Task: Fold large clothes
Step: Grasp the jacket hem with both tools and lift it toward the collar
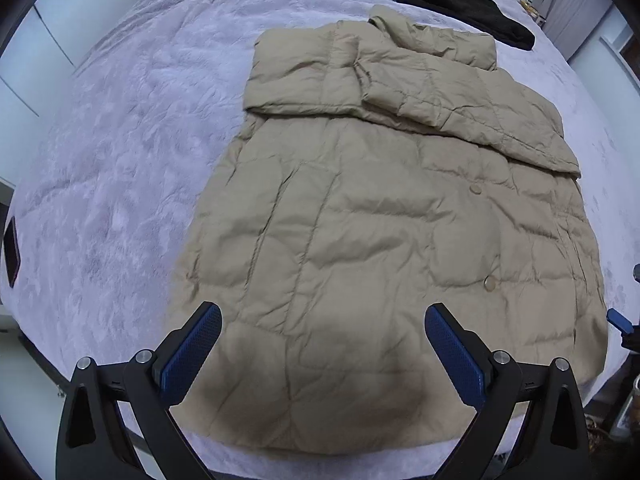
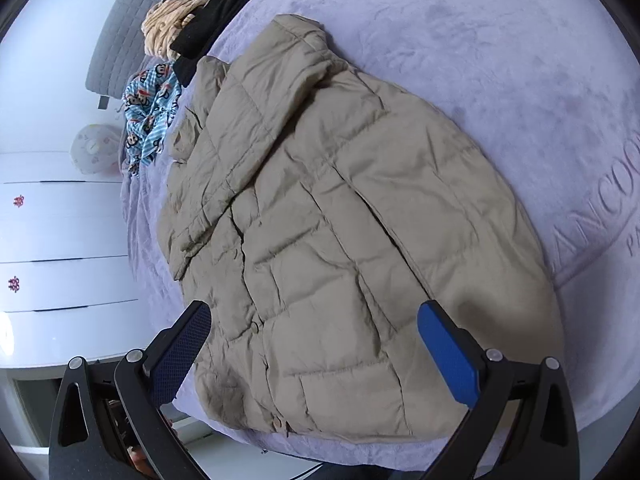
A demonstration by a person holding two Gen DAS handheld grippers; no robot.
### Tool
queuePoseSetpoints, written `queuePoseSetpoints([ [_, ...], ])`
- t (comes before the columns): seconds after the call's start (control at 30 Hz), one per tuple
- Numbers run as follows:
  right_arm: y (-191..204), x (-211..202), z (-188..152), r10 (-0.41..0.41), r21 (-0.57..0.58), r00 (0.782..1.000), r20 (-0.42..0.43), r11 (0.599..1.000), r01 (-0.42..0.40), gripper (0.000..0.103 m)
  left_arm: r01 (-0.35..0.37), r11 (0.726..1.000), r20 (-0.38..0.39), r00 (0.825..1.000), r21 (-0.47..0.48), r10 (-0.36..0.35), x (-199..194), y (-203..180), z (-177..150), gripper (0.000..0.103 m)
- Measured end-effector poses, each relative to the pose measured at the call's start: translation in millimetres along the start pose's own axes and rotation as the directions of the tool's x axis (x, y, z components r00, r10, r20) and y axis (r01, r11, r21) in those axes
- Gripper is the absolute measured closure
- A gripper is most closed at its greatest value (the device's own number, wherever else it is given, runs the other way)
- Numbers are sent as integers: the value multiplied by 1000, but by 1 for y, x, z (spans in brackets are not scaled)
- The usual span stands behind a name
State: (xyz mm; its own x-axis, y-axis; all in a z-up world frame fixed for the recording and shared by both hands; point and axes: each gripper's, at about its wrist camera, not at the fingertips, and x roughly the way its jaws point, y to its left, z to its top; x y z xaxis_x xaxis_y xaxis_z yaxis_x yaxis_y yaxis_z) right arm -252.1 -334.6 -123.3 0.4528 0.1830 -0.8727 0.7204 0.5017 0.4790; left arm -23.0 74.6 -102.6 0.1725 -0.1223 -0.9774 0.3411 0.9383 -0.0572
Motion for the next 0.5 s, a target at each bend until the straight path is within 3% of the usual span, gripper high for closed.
queuePoseSetpoints([
  [0.27,-33,-16,-43,-9,157,999,42,988,2,0,106,988,-76,991,-109,-114,2,64,-51,1],
  [0.37,-43,-28,-56,-36,162,997,63,986,26,0,233,960,-81,965,-157,-248,-2,82,-71,1],
  [0.5,-65,-39,-71,-55,208,996,75,977,38,2,300,928,-132,933,-222,-334,7,98,-95,1],
])
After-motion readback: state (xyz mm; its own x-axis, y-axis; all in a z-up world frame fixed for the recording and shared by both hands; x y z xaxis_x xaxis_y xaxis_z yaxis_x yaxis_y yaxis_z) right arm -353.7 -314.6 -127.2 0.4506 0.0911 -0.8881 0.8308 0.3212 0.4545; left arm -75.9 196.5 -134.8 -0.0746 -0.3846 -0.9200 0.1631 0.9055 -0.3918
